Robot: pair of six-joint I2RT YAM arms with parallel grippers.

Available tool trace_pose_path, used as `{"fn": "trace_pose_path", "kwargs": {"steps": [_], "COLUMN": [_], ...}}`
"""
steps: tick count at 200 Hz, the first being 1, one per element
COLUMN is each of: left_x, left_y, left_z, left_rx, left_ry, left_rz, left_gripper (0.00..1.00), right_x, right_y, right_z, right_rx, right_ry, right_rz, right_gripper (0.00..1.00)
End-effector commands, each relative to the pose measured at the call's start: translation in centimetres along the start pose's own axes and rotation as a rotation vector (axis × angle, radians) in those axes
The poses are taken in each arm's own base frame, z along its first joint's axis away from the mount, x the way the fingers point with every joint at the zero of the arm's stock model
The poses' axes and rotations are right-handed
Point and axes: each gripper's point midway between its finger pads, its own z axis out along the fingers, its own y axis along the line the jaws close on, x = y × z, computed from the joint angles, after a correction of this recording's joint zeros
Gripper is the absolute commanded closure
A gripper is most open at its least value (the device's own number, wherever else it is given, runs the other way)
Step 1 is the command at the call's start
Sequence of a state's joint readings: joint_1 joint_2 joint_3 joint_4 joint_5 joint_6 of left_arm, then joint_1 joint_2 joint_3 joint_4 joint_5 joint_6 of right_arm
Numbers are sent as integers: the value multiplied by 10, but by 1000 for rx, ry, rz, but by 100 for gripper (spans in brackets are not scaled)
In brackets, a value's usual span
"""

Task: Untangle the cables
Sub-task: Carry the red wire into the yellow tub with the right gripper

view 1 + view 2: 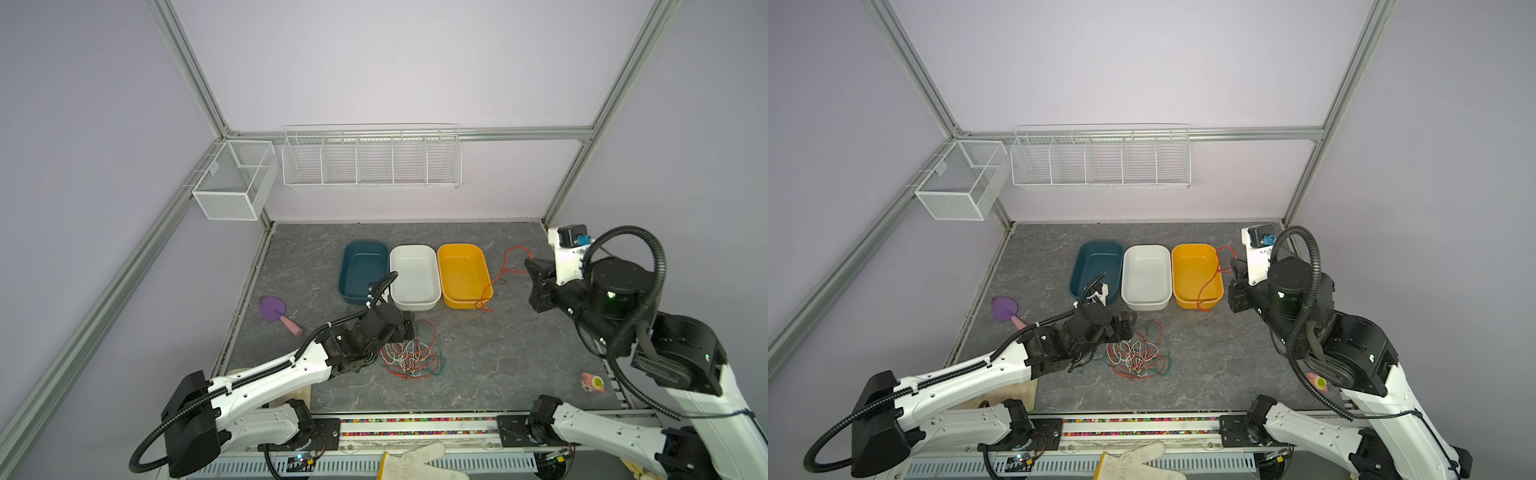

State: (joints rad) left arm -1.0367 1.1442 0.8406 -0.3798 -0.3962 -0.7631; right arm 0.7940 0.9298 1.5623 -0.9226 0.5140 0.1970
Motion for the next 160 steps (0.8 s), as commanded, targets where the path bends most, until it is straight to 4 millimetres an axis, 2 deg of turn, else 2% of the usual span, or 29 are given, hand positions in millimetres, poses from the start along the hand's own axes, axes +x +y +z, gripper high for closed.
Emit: {"fn": "trace_pose_path", "kwargs": {"steps": [1,37,60,85,109,145,160], "left_x": [-32,-74,-90,-105,-127,-151,-156], "left_y": [18,45,58,66,84,106,109], "left_z": [-23,-55,-63,-63,-63,-43,-38], "left_rx": [-101,-268,-314,-316,-356,-356,-374], "left_ry": [-64,-223,-321,-397,-446,-424,-417], "left_rz": [114,199,235,240,193,127,137], "left_gripper": [1,1,1,1,1,1,1], "right_x": [1,4,6,12,23,41,51], "right_y": [17,20,16,1,-13,-24,-25], "right_z": [21,53,72,95,118,150,166], "right_rx": [-95,-145,-157,-129,-100,-71,-66], "right_ry": [21,81,116,155,202,228,238], "right_rz": [19,98,162,244,321,378,390], "right_gripper": [93,93,93,93,93,93,93]}}
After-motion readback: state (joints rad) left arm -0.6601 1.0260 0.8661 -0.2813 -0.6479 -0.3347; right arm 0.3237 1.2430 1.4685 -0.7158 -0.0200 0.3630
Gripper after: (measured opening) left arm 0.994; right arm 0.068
